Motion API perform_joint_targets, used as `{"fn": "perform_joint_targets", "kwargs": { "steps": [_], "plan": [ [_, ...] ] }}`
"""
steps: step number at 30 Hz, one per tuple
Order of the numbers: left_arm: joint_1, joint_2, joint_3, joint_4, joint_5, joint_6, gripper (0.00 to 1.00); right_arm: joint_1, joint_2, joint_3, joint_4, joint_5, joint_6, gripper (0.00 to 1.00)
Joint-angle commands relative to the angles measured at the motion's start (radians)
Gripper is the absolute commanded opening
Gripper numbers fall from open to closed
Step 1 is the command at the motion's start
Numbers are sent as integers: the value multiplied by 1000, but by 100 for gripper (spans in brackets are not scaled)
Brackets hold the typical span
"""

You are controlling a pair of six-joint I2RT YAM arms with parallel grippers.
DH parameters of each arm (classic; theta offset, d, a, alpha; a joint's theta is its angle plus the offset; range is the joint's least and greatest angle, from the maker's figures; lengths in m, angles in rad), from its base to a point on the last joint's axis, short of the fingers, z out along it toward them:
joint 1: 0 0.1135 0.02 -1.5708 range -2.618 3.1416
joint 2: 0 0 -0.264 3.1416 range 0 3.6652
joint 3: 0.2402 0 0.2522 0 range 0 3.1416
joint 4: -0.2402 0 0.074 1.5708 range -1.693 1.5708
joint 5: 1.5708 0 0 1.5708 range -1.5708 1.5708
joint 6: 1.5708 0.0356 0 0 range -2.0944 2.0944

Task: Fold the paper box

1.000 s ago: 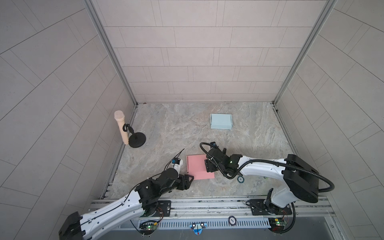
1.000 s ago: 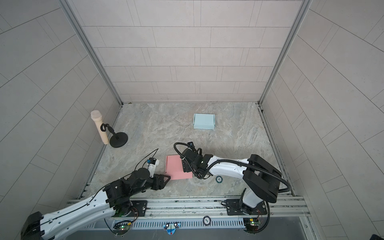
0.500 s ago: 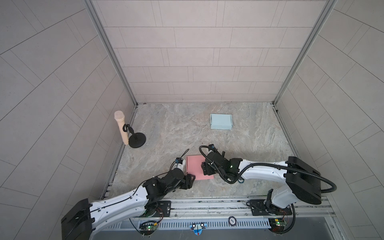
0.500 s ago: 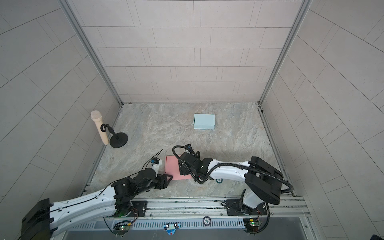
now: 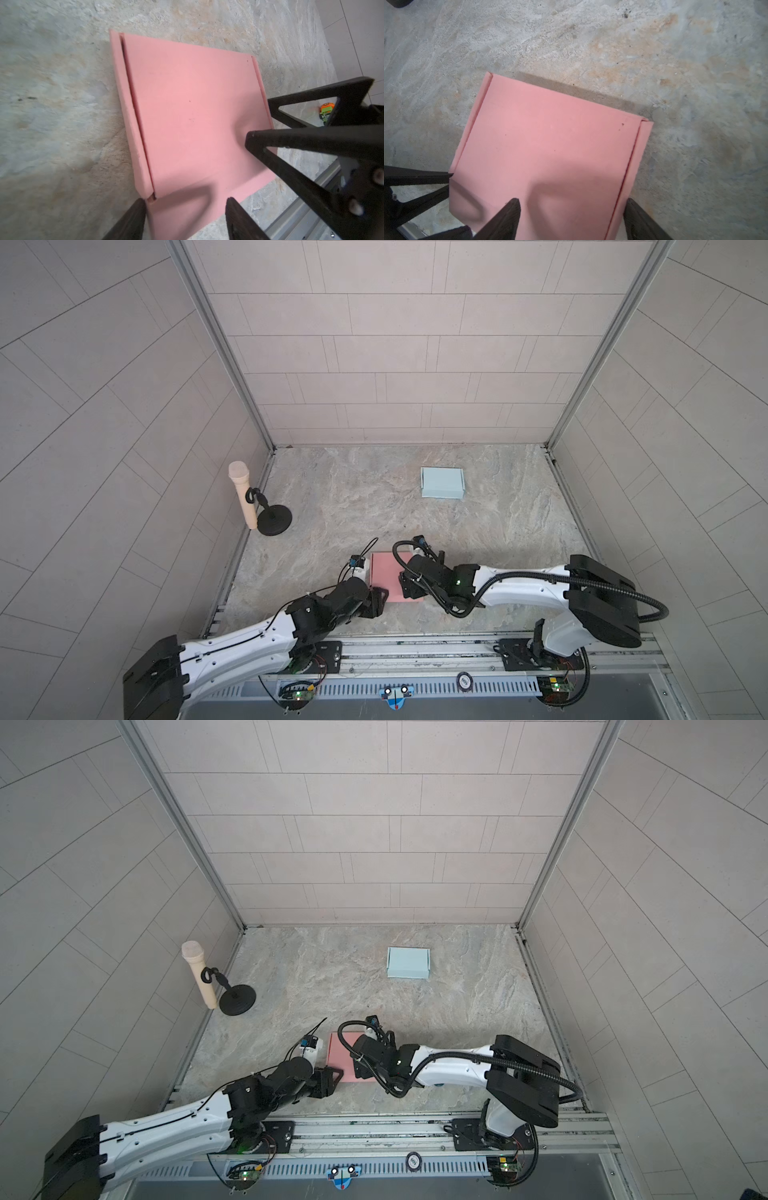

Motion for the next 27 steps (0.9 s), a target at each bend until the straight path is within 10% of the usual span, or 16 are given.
{"fn": "perform_joint_targets", "kwargs": {
  "steps": [1,27],
  "plan": [
    [-6,6,-12,37,-34,4,59,14,10,-1,14,-3,26,80],
    [13,50,-44,80,-105,72,46,0,-21,97,-210,108,-66,81]
  ]
}}
